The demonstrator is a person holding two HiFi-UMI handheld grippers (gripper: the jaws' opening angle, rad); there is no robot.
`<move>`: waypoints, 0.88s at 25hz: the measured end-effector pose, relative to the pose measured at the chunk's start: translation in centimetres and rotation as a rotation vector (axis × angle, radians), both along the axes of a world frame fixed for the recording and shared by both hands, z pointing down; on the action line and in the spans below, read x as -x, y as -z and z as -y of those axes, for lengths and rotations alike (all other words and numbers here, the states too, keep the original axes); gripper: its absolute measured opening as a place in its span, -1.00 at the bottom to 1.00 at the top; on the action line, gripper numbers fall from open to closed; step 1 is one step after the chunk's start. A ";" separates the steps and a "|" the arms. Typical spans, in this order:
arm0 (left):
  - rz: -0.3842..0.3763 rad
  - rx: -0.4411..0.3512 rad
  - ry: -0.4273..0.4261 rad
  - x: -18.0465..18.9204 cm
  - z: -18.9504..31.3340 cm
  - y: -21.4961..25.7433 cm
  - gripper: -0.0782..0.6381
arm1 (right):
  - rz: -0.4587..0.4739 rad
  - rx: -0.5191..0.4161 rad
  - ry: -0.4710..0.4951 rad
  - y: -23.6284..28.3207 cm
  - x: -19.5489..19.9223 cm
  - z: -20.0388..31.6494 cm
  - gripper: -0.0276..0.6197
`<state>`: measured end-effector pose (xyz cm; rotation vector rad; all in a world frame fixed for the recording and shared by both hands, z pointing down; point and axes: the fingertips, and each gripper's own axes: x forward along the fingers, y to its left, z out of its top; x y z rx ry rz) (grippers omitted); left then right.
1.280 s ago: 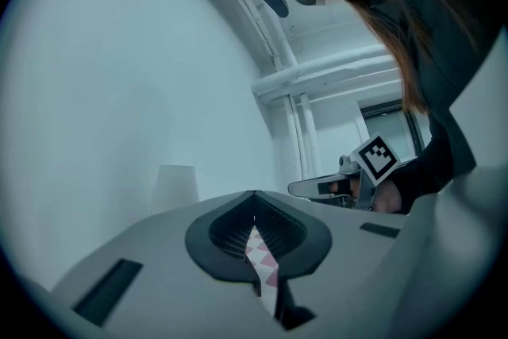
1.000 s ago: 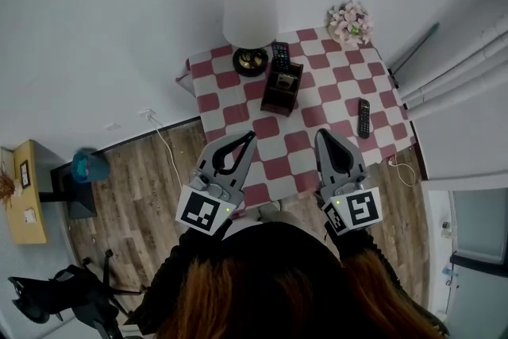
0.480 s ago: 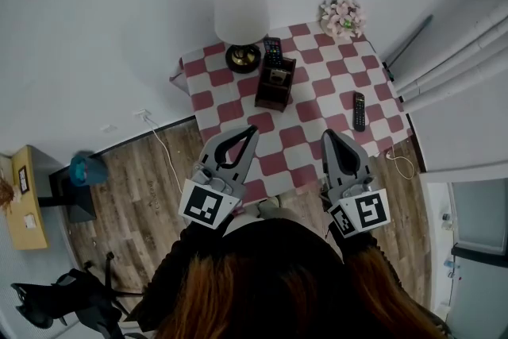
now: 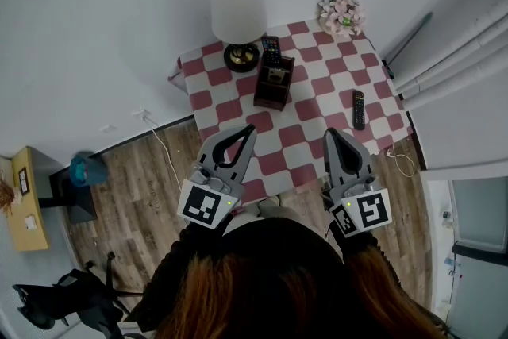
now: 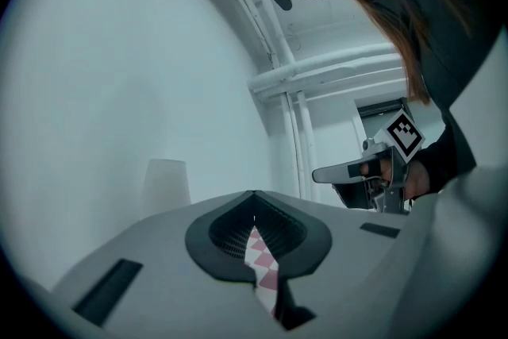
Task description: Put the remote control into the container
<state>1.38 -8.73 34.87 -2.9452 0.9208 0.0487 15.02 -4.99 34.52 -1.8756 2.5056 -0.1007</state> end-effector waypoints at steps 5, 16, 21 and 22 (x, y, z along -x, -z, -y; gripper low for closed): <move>0.005 0.001 0.005 0.1 0.2 -0.1 -0.76 | 0.010 0.014 -0.038 -0.8 -1.8 0.7 -0.87; 0.014 0.011 0.014 0.2 0.3 -0.3 -0.76 | 0.011 0.083 -0.220 -4.8 -9.8 3.0 -0.87; 0.020 0.017 0.014 0.0 0.4 -0.4 -0.76 | -0.008 0.127 -0.300 -7.9 -14.9 4.8 -0.87; 0.022 0.019 0.017 0.0 0.4 -0.5 -0.76 | -0.015 0.137 -0.313 -8.6 -16.0 5.2 -0.87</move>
